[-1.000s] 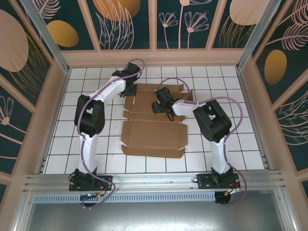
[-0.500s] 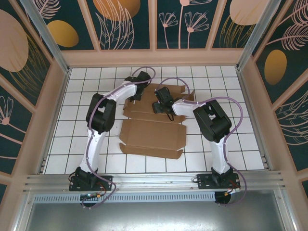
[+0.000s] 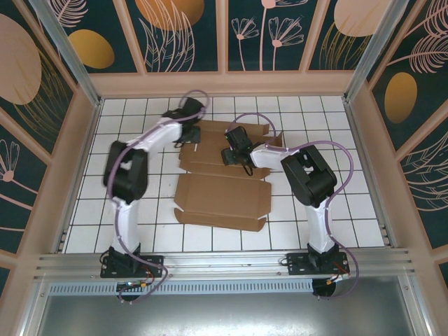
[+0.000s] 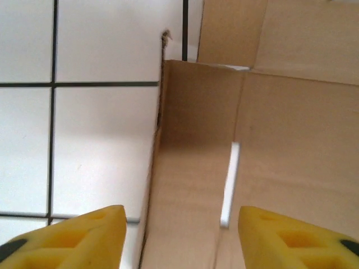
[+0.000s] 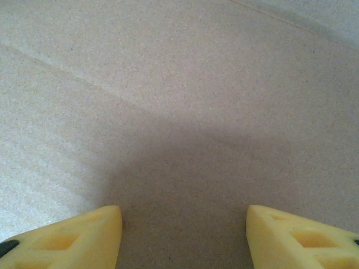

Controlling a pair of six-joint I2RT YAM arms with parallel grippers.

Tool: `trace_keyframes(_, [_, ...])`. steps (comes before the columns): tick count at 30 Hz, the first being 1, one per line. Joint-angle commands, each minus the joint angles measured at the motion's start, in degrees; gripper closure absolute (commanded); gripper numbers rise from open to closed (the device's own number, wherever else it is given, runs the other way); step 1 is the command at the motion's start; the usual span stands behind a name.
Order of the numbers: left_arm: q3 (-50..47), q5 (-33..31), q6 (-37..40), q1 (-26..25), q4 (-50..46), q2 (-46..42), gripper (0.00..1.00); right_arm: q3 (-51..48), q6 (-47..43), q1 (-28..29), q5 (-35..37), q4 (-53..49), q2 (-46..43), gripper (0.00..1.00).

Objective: Fold the paper box

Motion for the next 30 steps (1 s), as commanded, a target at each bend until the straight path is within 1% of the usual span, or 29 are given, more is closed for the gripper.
trace_keyframes(1, [-10.95,20.11,-2.33,4.3,11.52,-10.42,0.39,-2.67,-1.32,-0.18,-3.81,-9.69,3.33,0.39])
trace_keyframes(2, [-15.11,22.89,-2.54,5.11,13.73,-12.51,0.37,-2.73,-1.47,-0.25,-4.32,-9.52,3.35,0.39])
trace_keyframes(3, [-18.69,24.38,-2.8,5.88,15.15,-14.14,0.35,-2.74,-1.56,-0.35,-4.55,-9.51,3.48,0.39])
trace_keyframes(6, [-26.72,26.28,-3.87,7.54,18.14,-16.49,0.34,-2.43,-1.73,-0.33,-4.77,-9.51,3.77,0.39])
trace_keyframes(7, [-28.57,26.95,-4.39,7.98,18.79,-16.49,0.34,-2.31,-1.78,-0.32,-4.84,-9.59,3.81,0.39])
trace_keyframes(8, [-30.66,27.89,-5.09,8.1,20.0,-18.59,0.34,-2.27,-1.8,-0.29,-4.93,-9.59,3.78,0.39])
trace_keyframes(10, [-34.04,31.09,-6.2,8.1,23.03,-19.86,0.36,-2.08,-1.95,-0.28,-4.86,-9.76,3.77,0.39])
trace_keyframes(13, [-36.91,30.79,-6.3,8.09,23.98,-20.06,0.35,-1.88,-2.28,-0.32,-4.8,-10.17,3.91,0.39])
trace_keyframes(15, [-37.15,27.71,-5.69,8.05,22.72,-18.84,0.34,-1.81,-2.27,-0.34,-4.85,-10.29,3.85,0.39])
trace_keyframes(18, [-37.2,26.07,-5.83,8.11,23.0,-17.14,0.33,-1.86,-2.21,-0.35,-4.93,-10.08,3.81,0.39])
trace_keyframes(22, [-36.58,28.63,-6.57,7.16,25.98,-13.78,0.35,-1.87,-1.96,-0.22,-5.15,-9.95,3.89,0.39])
trace_keyframes(25, [-36.18,28.81,-6.48,6.15,26.42,-12.0,0.37,-1.86,-1.86,0.04,-5.24,-10.16,4.02,0.39])
trace_keyframes(26, [-34.48,29.13,-6.55,5.89,26.62,-11.59,0.37,-1.93,-1.86,0.13,-5.2,-10.21,4.1,0.39])
trace_keyframes(30, [-33.36,29.01,-6.62,4.23,28.11,-12.23,0.38,-1.44,-1.77,0.55,-4.93,-10.82,4.49,0.39])
